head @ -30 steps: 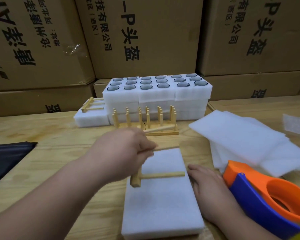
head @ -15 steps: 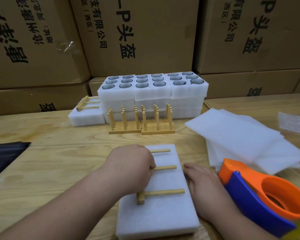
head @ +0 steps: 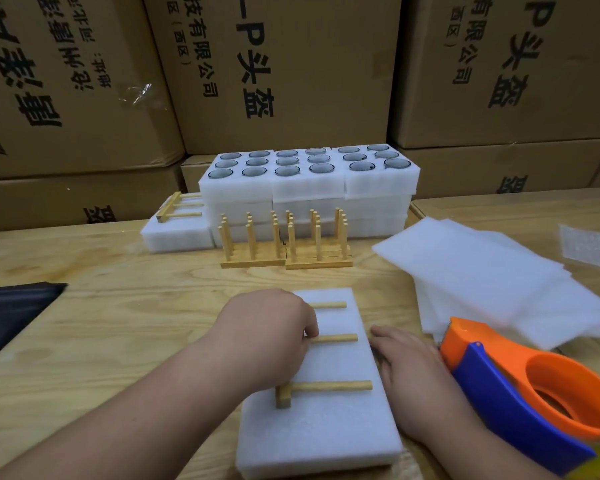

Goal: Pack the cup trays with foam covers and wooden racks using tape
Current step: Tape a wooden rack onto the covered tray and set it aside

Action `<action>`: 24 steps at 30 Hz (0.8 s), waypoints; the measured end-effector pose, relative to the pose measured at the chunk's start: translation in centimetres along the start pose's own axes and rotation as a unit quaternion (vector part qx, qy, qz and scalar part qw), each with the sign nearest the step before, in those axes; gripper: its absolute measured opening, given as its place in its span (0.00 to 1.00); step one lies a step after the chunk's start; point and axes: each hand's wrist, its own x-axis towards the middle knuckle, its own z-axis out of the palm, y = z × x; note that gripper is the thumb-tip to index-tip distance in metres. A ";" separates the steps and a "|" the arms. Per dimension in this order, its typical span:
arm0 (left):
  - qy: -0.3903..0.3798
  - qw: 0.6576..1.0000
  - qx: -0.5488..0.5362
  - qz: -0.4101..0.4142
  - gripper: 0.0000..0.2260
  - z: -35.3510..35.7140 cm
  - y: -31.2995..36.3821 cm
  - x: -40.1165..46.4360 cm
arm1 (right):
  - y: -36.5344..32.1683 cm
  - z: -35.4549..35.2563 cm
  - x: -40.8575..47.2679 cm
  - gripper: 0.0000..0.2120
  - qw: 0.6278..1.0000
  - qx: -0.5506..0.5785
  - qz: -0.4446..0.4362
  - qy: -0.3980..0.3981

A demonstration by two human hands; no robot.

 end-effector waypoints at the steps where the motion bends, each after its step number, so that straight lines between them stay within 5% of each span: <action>1: 0.000 1.000 0.000 -0.002 0.12 -0.1 0.0 -0.1 | 0.0 0.0 0.0 0.23 1.000 -0.001 0.000 0.001; 13: 0.077 0.996 -0.054 0.004 0.17 0.1 -0.6 -1.2 | 0.1 0.2 0.1 0.21 1.000 0.010 -0.008 0.010; 15: 0.181 0.970 -0.162 -0.018 0.20 0.3 -1.5 -1.9 | 0.1 0.2 0.1 0.21 1.000 0.012 -0.011 0.008; 18: 0.326 0.866 -0.356 -0.132 0.17 2.9 -3.6 -3.9 | 0.2 0.3 0.2 0.21 1.000 0.001 -0.020 0.000; 20: 0.304 0.850 -0.360 -0.235 0.17 5.9 -4.9 -5.3 | 0.2 0.4 0.2 0.21 1.000 0.004 -0.019 0.002; 24: 0.104 0.933 -0.238 -0.250 0.21 11.3 -6.7 -6.5 | 0.1 0.3 0.1 0.22 1.000 0.007 -0.018 0.007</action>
